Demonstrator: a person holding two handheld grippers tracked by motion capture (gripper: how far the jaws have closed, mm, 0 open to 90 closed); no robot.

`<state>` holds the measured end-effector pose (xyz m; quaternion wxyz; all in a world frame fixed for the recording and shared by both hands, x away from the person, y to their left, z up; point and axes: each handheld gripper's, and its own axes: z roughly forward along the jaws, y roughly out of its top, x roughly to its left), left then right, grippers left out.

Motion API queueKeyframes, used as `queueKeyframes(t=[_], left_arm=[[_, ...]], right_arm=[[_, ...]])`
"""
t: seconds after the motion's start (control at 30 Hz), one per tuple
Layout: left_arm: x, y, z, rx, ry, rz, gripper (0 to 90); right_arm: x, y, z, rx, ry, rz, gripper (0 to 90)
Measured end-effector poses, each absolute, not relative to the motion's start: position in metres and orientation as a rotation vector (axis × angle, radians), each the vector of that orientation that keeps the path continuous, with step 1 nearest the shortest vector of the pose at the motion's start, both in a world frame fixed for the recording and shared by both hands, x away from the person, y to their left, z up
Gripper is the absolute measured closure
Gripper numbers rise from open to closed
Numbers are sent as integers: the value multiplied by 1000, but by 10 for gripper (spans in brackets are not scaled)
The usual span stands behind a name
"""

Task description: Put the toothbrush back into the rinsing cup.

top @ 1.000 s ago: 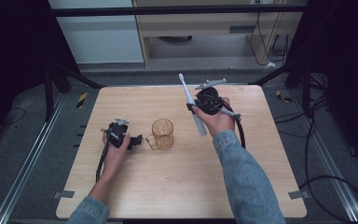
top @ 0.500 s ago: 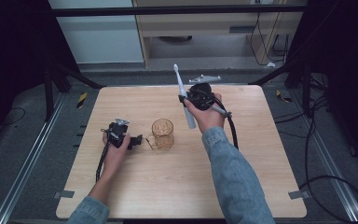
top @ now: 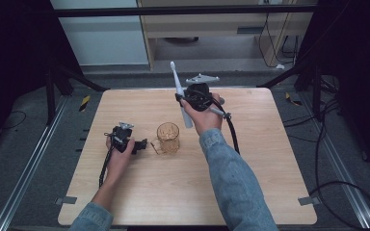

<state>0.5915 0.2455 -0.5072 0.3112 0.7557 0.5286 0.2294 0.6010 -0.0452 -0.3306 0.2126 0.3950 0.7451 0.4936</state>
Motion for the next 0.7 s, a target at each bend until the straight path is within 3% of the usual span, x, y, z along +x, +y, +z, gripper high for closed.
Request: queueKeyframes(t=[0.7], left_arm=[[591, 245, -507, 1992, 1397, 605, 0]], right_arm=[[600, -13, -337, 1014, 2117, 1413, 670]])
